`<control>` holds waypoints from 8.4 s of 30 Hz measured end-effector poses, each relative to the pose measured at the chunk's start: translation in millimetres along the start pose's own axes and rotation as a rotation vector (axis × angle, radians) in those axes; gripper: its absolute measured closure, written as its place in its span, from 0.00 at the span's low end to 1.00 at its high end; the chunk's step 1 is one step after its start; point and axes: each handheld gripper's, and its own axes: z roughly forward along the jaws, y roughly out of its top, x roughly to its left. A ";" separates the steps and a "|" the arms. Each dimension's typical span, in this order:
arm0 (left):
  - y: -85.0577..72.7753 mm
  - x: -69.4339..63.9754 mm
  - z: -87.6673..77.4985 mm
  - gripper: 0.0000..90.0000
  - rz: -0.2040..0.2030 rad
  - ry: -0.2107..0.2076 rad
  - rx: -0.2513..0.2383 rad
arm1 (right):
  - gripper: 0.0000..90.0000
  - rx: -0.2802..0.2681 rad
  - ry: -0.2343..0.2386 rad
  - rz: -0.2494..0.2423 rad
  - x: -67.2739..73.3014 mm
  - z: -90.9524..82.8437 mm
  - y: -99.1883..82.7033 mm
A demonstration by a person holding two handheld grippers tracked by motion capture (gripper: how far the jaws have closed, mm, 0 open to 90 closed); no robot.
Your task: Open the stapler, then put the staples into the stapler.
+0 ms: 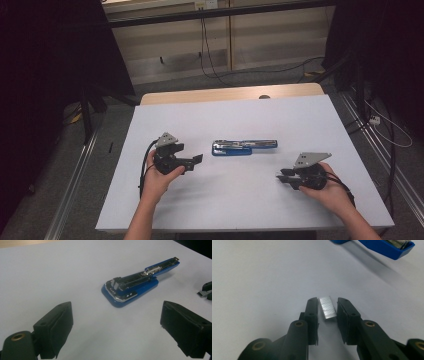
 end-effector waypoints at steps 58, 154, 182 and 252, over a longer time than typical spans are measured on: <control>-0.9 0.9 -2.8 0.11 0.005 -0.009 0.008 | 0.88 0.223 0.039 -0.006 -9.1 7.0 39.9; -5.7 9.4 -13.6 0.07 -0.005 -0.013 0.005 | 0.88 0.318 0.205 -0.331 -24.9 64.2 210.6; -7.0 11.1 -14.4 0.06 -0.014 -0.019 0.009 | 0.88 0.333 0.233 -0.381 -21.8 81.7 217.9; -9.3 11.3 -12.5 0.06 -0.007 -0.016 0.024 | 0.88 0.327 0.276 -0.399 -20.4 126.0 214.5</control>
